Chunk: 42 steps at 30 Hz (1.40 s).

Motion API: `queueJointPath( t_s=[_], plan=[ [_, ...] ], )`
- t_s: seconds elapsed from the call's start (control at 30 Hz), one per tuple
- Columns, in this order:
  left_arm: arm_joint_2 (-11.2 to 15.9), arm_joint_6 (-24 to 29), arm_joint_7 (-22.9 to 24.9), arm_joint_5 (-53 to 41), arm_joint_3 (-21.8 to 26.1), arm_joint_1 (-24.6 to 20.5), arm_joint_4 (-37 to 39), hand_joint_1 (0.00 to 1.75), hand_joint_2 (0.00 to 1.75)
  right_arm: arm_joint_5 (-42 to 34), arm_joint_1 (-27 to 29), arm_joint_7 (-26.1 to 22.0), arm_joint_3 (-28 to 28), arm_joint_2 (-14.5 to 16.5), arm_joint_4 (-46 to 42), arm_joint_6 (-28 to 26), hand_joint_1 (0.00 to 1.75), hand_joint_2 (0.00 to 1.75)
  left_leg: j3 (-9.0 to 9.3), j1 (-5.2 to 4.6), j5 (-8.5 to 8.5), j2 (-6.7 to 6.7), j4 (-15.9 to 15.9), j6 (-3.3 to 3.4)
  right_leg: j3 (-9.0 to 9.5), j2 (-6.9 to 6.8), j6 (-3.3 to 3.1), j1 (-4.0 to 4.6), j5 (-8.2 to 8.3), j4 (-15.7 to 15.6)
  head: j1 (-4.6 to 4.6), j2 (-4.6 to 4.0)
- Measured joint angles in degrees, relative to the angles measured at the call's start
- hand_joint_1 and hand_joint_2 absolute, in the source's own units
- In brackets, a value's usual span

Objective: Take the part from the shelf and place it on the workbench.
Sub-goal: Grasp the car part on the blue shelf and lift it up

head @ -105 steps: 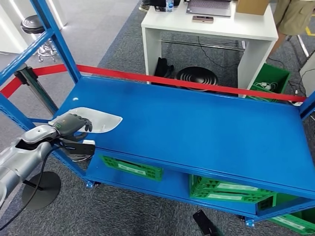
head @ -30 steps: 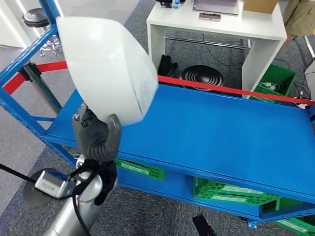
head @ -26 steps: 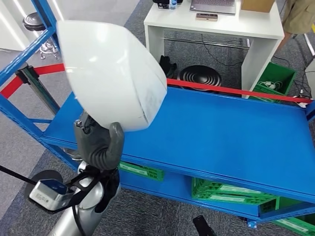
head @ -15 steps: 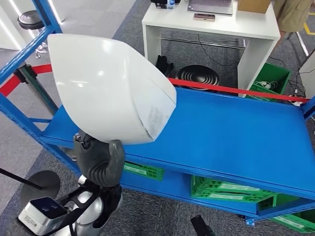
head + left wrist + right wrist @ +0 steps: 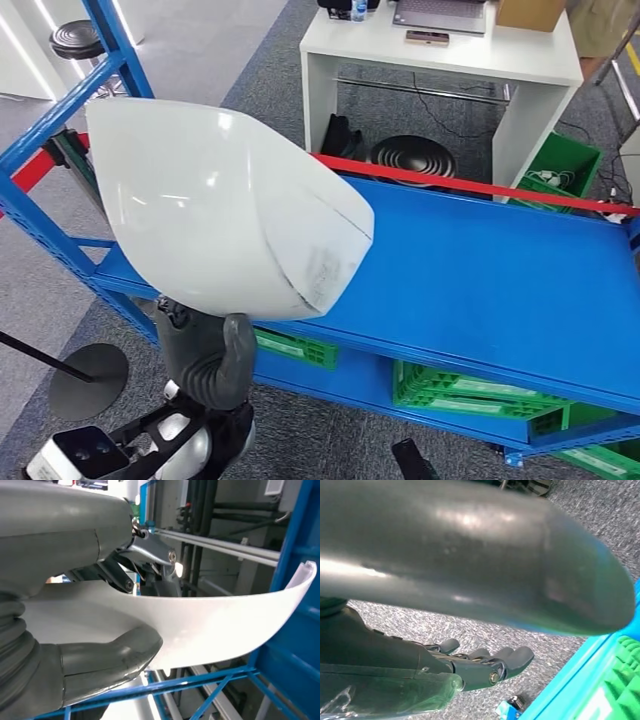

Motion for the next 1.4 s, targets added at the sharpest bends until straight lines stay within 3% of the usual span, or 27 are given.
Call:
queueJointPath(
  t_s=[0.07, 0.13, 0.23, 0.27, 0.3, 0.33, 0.37, 0.4, 0.47, 0.57, 0.63, 0.67, 0.73, 0.8, 0.83, 0.87, 0.93, 1.0, 1.07, 1.13, 1.2, 1.27, 1.3, 1.33, 1.4],
  plan=[
    [0.1, 0.2, 0.0, 0.1, -0.1, 0.4, -0.3, 1.75, 1.75, 0.1, 0.1, 0.0, -0.2, 0.0, 0.0, -0.1, 0.00, 0.00, -0.02, 0.05, 0.07, -0.01, -0.2, -0.59, -0.04, 0.08, -0.72, 0.06, 0.18, -0.2, -0.04, 0.00],
    [0.2, 0.6, 0.0, -0.1, -0.1, 0.6, -0.7, 1.75, 1.75, 0.1, 0.2, -0.1, -0.4, 0.0, 0.0, -0.3, 0.00, 0.00, -0.63, 0.12, -1.14, 0.05, 1.2, -1.20, -0.02, 0.04, -1.47, -0.09, 0.35, -0.4, -0.19, 0.00],
    [0.5, 1.1, 0.0, -0.3, -0.1, 0.9, -1.0, 1.75, 1.75, 0.1, 0.2, -0.1, -0.6, 0.0, 0.0, -0.4, 0.00, 0.00, -5.24, 0.19, -6.24, 0.10, 11.0, -1.87, -0.07, -0.14, -2.05, -0.19, 0.41, -0.5, -0.59, 0.00],
    [0.6, 1.3, 0.0, -0.2, -0.1, 1.0, -1.0, 1.75, 1.75, 0.1, 0.2, -0.1, -0.7, 0.0, 0.0, -0.4, 0.00, 0.00, -6.79, 0.21, -7.29, 0.10, 14.1, -1.95, -0.10, -0.18, -2.10, -0.18, 0.41, -0.5, -0.61, 0.00],
    [0.7, 1.4, 0.0, -0.2, -0.1, 1.1, -1.0, 1.75, 1.75, 0.1, 0.3, -0.1, -0.7, 0.0, 0.0, -0.4, 0.00, 0.00, -7.53, 0.21, -7.27, 0.10, 15.5, -1.95, -0.11, -0.20, -2.12, -0.18, 0.41, -0.5, -0.62, 0.00],
    [0.8, 1.5, 0.0, -0.1, -0.1, 1.2, -1.0, 1.75, 1.75, 0.1, 0.3, -0.2, -0.8, 0.0, 0.0, -0.5, 0.00, 0.00, -7.25, 0.21, -6.21, 0.10, 14.9, -1.89, -0.10, -0.19, -2.11, -0.18, 0.42, -0.5, -0.64, 0.00],
    [0.9, 1.6, 0.0, 0.0, -0.1, 1.2, -1.0, 1.75, 1.75, 0.1, 0.3, -0.2, -0.8, 0.0, 0.0, -0.5, 0.00, 0.00, -5.92, 0.21, -4.34, 0.11, 12.3, -1.77, -0.06, -0.15, -2.06, -0.19, 0.44, -0.5, -0.65, 0.00],
    [0.9, 1.6, 0.0, 0.1, -0.1, 1.2, -1.1, 1.75, 1.75, 0.1, 0.3, -0.2, -0.8, 0.0, 0.0, -0.5, 0.00, 0.00, -4.05, 0.21, -2.36, 0.16, 8.6, -1.65, -0.02, -0.11, -1.95, -0.19, 0.47, -0.5, -0.68, 0.00],
    [0.9, 1.5, 0.0, 0.5, -0.1, 1.3, -1.1, 1.75, 1.75, 0.1, 0.3, -0.3, -0.8, 0.0, 0.0, -0.5, 0.00, 0.00, -0.78, 0.20, -0.18, 0.21, 2.0, -1.24, -0.20, -0.01, -1.44, 0.08, 0.47, -0.3, -0.73, 0.00],
    [0.8, 0.9, 0.0, 1.6, 0.2, 1.8, -1.2, 1.75, 1.75, -0.1, 0.4, -0.4, -1.0, 0.0, 0.0, -0.9, 0.00, 0.00, -0.15, 0.14, 0.00, 0.13, -0.1, -0.25, -0.40, -0.01, -0.41, 0.22, 0.74, -0.5, -0.63, 0.00],
    [0.7, 0.5, 0.0, 1.8, 0.5, 2.2, -1.1, 1.75, 1.75, -0.2, 0.5, -0.6, -1.3, 0.0, 0.0, -1.1, 0.00, 0.00, -0.12, 0.30, 0.22, 0.14, -0.3, 0.38, -0.90, -0.08, 0.22, 0.13, -0.12, 0.5, -0.45, 0.00],
    [0.6, 0.3, 0.0, 1.7, 0.6, 2.2, -1.1, 1.75, 1.75, -0.3, 0.6, -0.8, -1.5, 0.0, 0.0, -1.2, 0.00, 0.00, -0.08, 0.42, 0.29, 0.17, -0.4, 0.63, -1.88, -0.12, 0.46, 0.11, -1.47, 2.7, -0.30, 0.00],
    [0.5, -0.1, 0.0, 1.4, 0.9, 2.4, -0.9, 1.75, 1.75, -0.6, 0.7, -1.0, -1.9, 0.0, 0.1, -1.3, 0.00, 0.00, -0.08, 0.42, 0.28, 0.22, -0.4, 0.91, -5.22, -0.17, 0.80, 0.07, -5.15, 10.1, 0.07, 0.00],
    [0.5, -0.3, 0.0, 1.0, 1.1, 2.6, -0.7, 1.75, 1.75, -0.9, 1.0, -1.1, -2.1, 0.0, 0.1, -1.2, 0.00, 0.00, -0.06, 0.40, 0.25, 0.23, -0.4, 0.98, -7.67, -0.17, 0.91, 0.04, -6.77, 15.4, 0.17, 0.00],
    [0.5, -0.4, 0.0, 0.7, 1.2, 2.7, -0.6, 1.75, 1.75, -1.0, 1.1, -1.1, -2.2, 0.0, 0.2, -1.2, 0.00, 0.00, -0.01, 0.40, 0.23, 0.22, -0.4, 0.99, -7.48, -0.18, 0.89, 0.03, -6.03, 15.1, 0.19, 0.00],
    [0.5, -0.4, 0.0, 0.4, 1.3, 2.8, -0.3, 1.75, 1.75, -1.1, 1.1, -1.1, -2.3, 0.0, 0.2, -1.2, 0.00, 0.00, 0.07, 0.41, 0.20, 0.21, -0.3, 0.96, -6.22, -0.19, 0.83, 0.01, -4.43, 12.5, 0.20, 0.00],
    [0.5, -0.6, 0.0, 0.1, 1.4, 2.8, 0.2, 1.75, 1.75, -1.1, 0.9, -1.1, -2.5, 0.0, 0.2, -1.0, 0.00, 0.00, 0.23, 0.31, 0.04, 0.17, -0.3, 0.65, -2.07, -0.17, 0.66, -0.01, -1.11, 4.6, 0.22, 0.00],
    [0.5, -0.7, 0.0, 0.0, 1.5, 2.8, 0.7, 1.75, 1.75, -1.1, 0.8, -1.1, -2.6, 0.1, 0.2, -1.0, 0.00, 0.00, 0.23, 0.09, 0.11, 0.13, -0.2, 0.04, 0.24, -0.03, 0.17, 0.04, 0.20, 0.0, 0.19, 0.00],
    [0.5, -0.8, 0.0, -0.1, 1.6, 2.8, 1.1, 1.75, 1.75, -1.1, 0.8, -1.1, -2.7, 0.1, 0.2, -0.9, 0.00, 0.00, 0.17, 0.09, 0.46, 0.09, -0.3, -0.58, 0.14, 0.11, -0.54, 0.19, 0.43, -0.3, 0.15, 0.00],
    [0.5, -0.9, 0.0, -0.3, 1.7, 2.8, 1.4, 1.75, 1.75, -1.1, 0.8, -1.1, -2.8, 0.2, 0.2, -1.0, 0.00, 0.00, -0.15, 0.19, -0.37, 0.12, 0.3, -1.20, -0.04, 0.07, -1.19, 0.09, 0.82, -0.4, 0.11, 0.00],
    [0.5, -0.9, 0.0, -0.4, 1.7, 2.8, 1.7, 1.75, 1.75, -1.0, 0.6, -1.2, -2.9, 0.2, 0.2, -1.0, 0.00, 0.00, -2.00, 0.24, -3.78, 0.17, 4.7, -1.74, -0.34, -0.06, -1.78, -0.11, 1.19, -0.6, -0.12, 0.00],
    [0.5, -1.0, 0.0, -0.4, 1.8, 2.9, 2.0, 1.75, 1.75, -0.9, 0.6, -1.2, -3.1, 0.2, 0.2, -1.1, 0.00, 0.00, -5.07, 0.27, -7.71, 0.18, 12.1, -2.02, -0.94, -0.20, -2.08, -0.11, 1.55, -0.6, -0.29, 0.00],
    [0.5, -1.0, 0.0, -0.4, 1.8, 2.9, 2.1, 1.75, 1.75, -0.9, 0.6, -1.2, -3.2, 0.2, 0.2, -1.1, 0.00, 0.00, -6.01, 0.27, -8.57, 0.18, 14.5, -2.04, -1.29, -0.26, -2.13, -0.10, 1.79, -0.6, -0.29, 0.00],
    [0.6, -1.0, 0.0, -0.4, 1.9, 3.0, 2.3, 1.75, 1.75, -0.9, 0.6, -1.2, -3.2, 0.2, 0.2, -1.2, 0.00, 0.00, -5.97, 0.27, -8.38, 0.18, 15.1, -1.98, -1.63, -0.27, -2.13, -0.09, 2.08, -0.6, -0.30, 0.00],
    [0.5, -1.0, 0.0, -0.4, 1.9, 3.0, 2.4, 1.75, 1.75, -0.9, 0.6, -1.2, -3.3, 0.2, 0.2, -1.2, 0.00, 0.00, -2.67, 0.27, -5.58, 0.19, 10.1, -1.66, -2.24, -0.23, -1.97, -0.09, 2.70, -0.6, -0.31, 0.00]
  ],
)
